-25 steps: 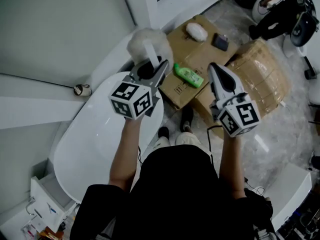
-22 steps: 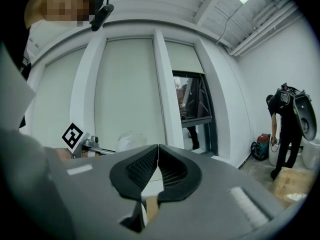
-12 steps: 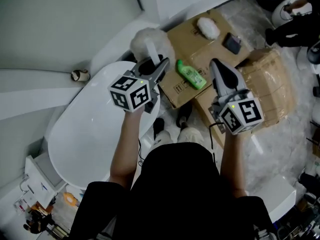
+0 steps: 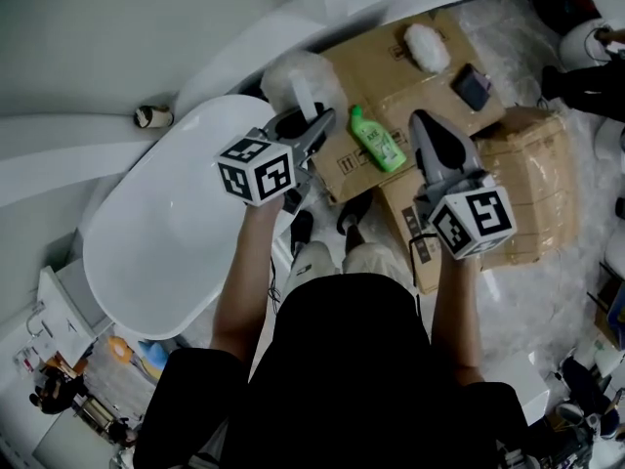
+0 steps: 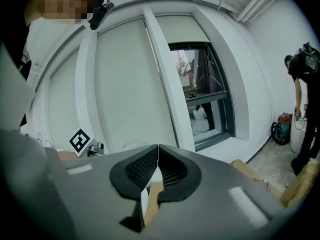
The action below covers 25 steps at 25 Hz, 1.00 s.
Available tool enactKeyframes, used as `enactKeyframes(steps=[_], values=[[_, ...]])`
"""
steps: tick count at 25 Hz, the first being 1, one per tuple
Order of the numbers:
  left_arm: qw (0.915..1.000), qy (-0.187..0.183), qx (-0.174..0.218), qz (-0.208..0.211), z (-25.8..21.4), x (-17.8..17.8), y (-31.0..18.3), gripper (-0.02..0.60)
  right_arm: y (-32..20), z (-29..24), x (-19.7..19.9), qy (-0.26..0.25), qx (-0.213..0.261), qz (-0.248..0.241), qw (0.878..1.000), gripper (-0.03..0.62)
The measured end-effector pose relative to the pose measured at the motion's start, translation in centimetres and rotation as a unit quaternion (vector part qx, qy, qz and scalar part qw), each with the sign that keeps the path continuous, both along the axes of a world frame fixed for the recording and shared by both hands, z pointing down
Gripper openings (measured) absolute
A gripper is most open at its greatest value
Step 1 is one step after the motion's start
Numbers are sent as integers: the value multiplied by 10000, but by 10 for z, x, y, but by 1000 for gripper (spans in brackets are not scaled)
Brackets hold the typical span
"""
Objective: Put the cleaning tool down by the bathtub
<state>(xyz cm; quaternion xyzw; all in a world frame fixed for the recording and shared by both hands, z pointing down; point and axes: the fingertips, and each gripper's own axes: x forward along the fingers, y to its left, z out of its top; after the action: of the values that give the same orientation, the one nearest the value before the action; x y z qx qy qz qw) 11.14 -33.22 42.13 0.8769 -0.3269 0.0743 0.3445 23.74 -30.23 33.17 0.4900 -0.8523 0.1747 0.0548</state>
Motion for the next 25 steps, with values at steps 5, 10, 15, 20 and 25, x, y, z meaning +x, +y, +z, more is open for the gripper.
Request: enactKeyframes(steps=[5, 10, 15, 20, 25], values=[[9996, -43, -278, 84, 30, 4, 6, 97, -9, 12, 6, 10, -113, -154, 9998, 9], [9983, -131, -510, 243, 60, 10, 14, 97, -16, 21, 12, 17, -191, -272, 9994, 9], [9970, -172, -678, 332, 83, 18, 21, 97, -19, 34, 18, 11, -314, -395, 9987, 9], [9956, -184, -868, 288, 107, 23, 28, 97, -20, 46, 19, -10, -449, -526, 9976, 9], [9938, -148, -1066, 267, 127, 28, 36, 97, -18, 56, 16, -22, -533, -596, 9968, 9]])
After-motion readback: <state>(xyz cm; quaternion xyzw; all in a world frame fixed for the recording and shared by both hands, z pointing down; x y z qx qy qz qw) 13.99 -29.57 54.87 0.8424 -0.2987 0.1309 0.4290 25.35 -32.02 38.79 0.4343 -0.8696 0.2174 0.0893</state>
